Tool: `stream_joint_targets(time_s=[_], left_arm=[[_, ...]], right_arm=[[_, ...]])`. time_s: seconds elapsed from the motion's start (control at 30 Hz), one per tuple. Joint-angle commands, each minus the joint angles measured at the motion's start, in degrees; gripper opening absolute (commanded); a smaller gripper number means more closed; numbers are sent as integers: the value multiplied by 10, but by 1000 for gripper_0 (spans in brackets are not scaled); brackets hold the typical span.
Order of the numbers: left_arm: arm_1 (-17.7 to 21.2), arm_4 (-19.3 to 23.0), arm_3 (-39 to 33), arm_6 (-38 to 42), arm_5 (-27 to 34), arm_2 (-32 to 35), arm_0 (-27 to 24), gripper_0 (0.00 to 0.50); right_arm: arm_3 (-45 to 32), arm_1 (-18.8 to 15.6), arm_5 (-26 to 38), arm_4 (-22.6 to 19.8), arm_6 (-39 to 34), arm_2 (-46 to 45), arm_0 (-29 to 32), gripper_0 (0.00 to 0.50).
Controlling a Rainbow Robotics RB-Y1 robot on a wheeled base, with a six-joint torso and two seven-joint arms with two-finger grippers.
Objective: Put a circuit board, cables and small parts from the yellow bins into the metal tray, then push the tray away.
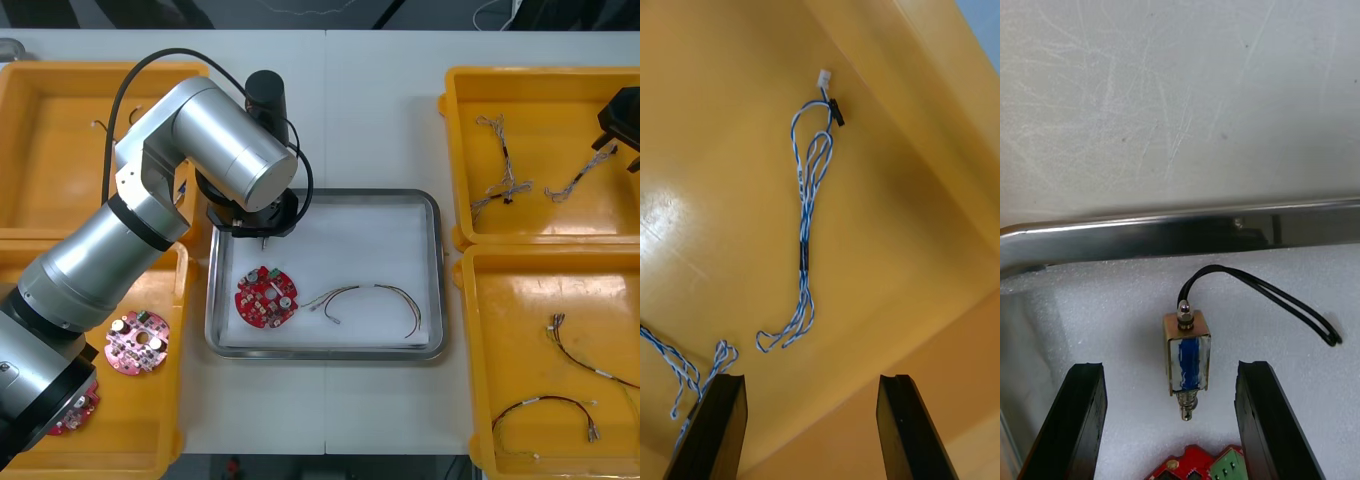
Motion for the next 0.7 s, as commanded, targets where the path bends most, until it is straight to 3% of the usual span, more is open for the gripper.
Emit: stream_joint_targets(time_s=[0.03,0.2,0.47,0.7], left_arm=[[-6,-4,-62,-42,59,42,1,500],[-2,9,-119,-44,133,107,1,500],[36,30,-148,-56,135,182,-13,500],[95,58,-133,-79,135,235,-13,500]], right_arm=[[34,-19,-38,10,-9,-22,-43,500],[100,-19,-80,8,-17,-24,-63,500],[205,-15,-156,-2,-31,-24,-89,500],[259,0,-210,-2,-45,-17,-91,500]])
